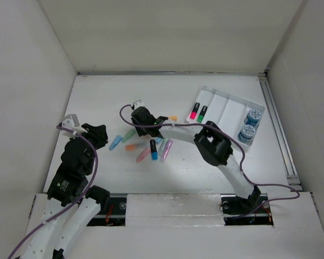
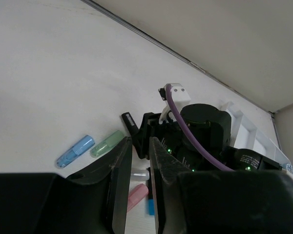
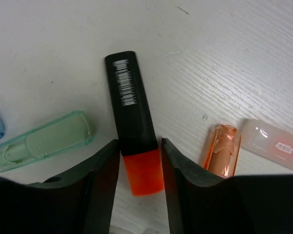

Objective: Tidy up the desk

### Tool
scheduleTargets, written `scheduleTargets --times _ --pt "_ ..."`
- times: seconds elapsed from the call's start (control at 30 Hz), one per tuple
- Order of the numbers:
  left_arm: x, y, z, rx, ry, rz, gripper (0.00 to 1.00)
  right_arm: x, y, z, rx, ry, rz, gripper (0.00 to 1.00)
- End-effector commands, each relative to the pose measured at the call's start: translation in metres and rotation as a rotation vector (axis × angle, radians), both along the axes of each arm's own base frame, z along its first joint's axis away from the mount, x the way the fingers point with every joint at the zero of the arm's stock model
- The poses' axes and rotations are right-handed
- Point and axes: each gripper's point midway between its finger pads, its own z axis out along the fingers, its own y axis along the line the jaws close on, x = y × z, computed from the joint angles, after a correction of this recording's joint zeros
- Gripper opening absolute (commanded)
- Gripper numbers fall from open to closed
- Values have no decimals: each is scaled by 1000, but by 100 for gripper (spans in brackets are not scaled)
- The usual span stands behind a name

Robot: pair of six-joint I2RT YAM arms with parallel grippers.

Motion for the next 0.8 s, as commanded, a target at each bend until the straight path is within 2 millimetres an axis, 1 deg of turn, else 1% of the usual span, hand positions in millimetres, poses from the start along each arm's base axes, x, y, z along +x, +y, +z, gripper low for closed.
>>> scheduleTargets --times 0.0,0.03,0.07,0.1,0.13,0.17,0.2,0.23,0.27,0.3,0.33,0.37,0.4,0.43,0.47,0.5,0.53,0.57,0.6,0.63,0.67,0.7,0.73,0.77 --pt "2 -3 15 -8 -46 -16 18 8 12 12 37 -44 -10 43" --pt "2 -4 14 -6 -45 -19 18 6 13 17 72 -39 -20 33" --pt "2 -4 15 -7 -46 -19 18 6 13 17 73 -39 -20 33" --pt "2 -4 15 -7 -46 -19 18 6 21 38 137 -60 -7 32" --pt "2 -4 16 -8 -47 -21 18 4 24 49 184 -64 -8 28" --pt "2 -4 15 -5 -46 -21 18 9 12 47 203 -51 -26 26" --pt "2 -4 15 -5 -46 -19 18 12 17 63 282 -59 -10 24" --pt "2 -4 15 -5 -45 -21 18 15 15 96 364 -86 -12 23" --pt "2 -5 15 -5 -47 -24 18 18 0 94 387 -62 -47 22" --pt "3 -6 14 -4 -44 -29 18 22 -4 110 444 -83 -55 22" --pt "3 -6 15 -2 -48 -32 18 23 -13 141 514 -109 -76 21" --pt "3 -8 14 0 -46 -42 18 26 -24 150 541 -120 -95 21" --pt "3 -9 14 1 -46 -47 19 33 -46 142 551 -119 -137 21" --pt "4 -10 16 -1 -55 -55 19 37 -59 148 577 -124 -167 21" --pt "4 -14 13 9 -50 -79 19 39 -73 169 618 -157 -186 21" --pt "5 -16 14 9 -56 -90 21 47 -100 156 600 -151 -248 21" --pt "5 -18 14 11 -58 -98 21 51 -115 154 600 -154 -281 21" --pt "5 -21 12 18 -56 -119 22 53 -131 160 621 -154 -323 21" --pt "5 -23 13 19 -59 -127 23 59 -149 156 620 -157 -379 21" --pt "6 -24 12 22 -61 -132 23 66 -180 142 622 -137 -470 20" --pt "6 -27 11 25 -59 -151 23 68 -195 144 637 -143 -508 20" --pt "6 -28 12 26 -62 -158 24 71 -209 139 646 -137 -545 20" --pt "7 -29 11 27 -60 -163 24 74 -235 124 645 -120 -606 20" --pt "6 -31 11 27 -62 -172 25 78 -245 124 661 -126 -621 20"
